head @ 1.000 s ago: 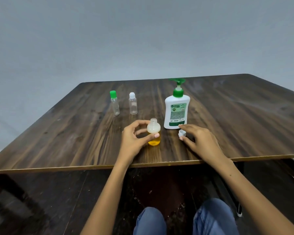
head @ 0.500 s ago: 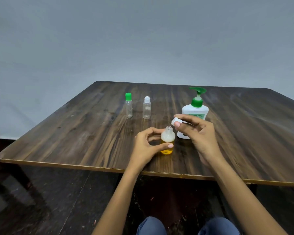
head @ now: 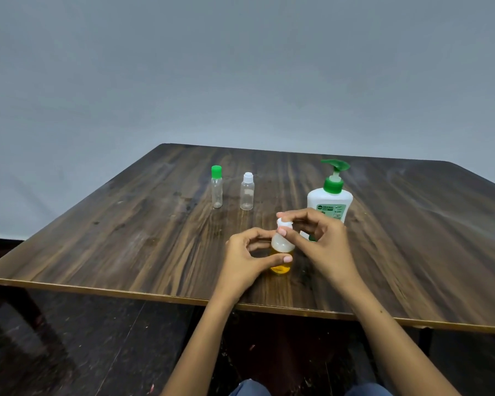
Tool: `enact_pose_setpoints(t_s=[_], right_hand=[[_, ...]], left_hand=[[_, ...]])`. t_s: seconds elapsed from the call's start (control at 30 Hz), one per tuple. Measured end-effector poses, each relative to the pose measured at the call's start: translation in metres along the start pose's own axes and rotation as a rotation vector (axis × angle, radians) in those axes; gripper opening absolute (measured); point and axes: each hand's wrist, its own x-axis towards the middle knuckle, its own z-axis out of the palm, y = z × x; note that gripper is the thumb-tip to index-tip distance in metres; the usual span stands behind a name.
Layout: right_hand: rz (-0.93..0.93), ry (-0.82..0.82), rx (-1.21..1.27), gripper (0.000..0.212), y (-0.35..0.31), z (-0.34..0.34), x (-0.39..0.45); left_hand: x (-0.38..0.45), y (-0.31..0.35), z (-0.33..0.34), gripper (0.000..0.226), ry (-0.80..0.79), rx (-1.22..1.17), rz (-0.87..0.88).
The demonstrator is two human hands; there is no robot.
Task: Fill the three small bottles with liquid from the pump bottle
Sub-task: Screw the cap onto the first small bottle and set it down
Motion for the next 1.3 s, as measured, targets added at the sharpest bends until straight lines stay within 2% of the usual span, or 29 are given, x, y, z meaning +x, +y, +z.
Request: enact_pose_setpoints(t_s=[0.17,0.3,0.4,0.5,0.57,0.67,0.9,1.0,1.1,1.13,1.27,1.3], right_hand=[[-0.096,0.123,-0.221,0.022,-0.003,0.004,-0.003],[-0.146,0.125,-0.367,0.021,-0.01,0.005,0.001],[-0.111,0.042,-0.359,0.013,-0.014,-0.005,0.002],[-0.083,-0.087,-0.328,0.022,-0.017,-0.01,0.002],[-0.126,-0.063,-0.428,0.016,-0.016,-0.011,0.004],[-0.088,-0.06,-0.528,0.024,-0.018,-0.014,0.01],[-0.039,-0.315,-0.329,0.028,-0.025,-0.03,0.016],[-0.076,-0.199,-0.463,0.014,-0.02,-0.021,0.02],[-0.09,-0.117,-0.561,0.024,-0.021,-0.02,0.024],[-0.089,-0.134,-0.556,0.024,-0.023,-0.023,0.025],[-0.008,-0.371,-0.437,0.027,-0.027,-0.033,0.024],[0.005,-0.356,-0.43,0.025,-0.025,-0.031,0.023]], left_hand=[[0.0,0.001,0.002,0.036,0.016,0.011,0.022],[-0.001,0.001,0.002,0.038,0.002,0.006,0.03],[-0.001,0.0,0.002,0.041,-0.002,-0.002,0.029],[-0.001,0.0,0.002,0.042,0.001,0.002,0.03],[-0.002,0.001,0.002,0.04,-0.001,0.001,0.037],[-0.004,0.003,0.003,0.037,0.004,-0.004,0.036],[-0.004,0.002,0.004,0.042,0.02,0.005,0.023],[-0.005,0.002,0.004,0.041,0.021,0.009,0.024],[-0.006,0.003,0.004,0.039,0.022,0.013,0.03],[-0.006,0.003,0.004,0.04,0.018,0.018,0.032],[-0.004,0.002,0.004,0.041,0.011,0.01,0.03],[-0.004,0.002,0.004,0.042,0.014,0.009,0.031]])
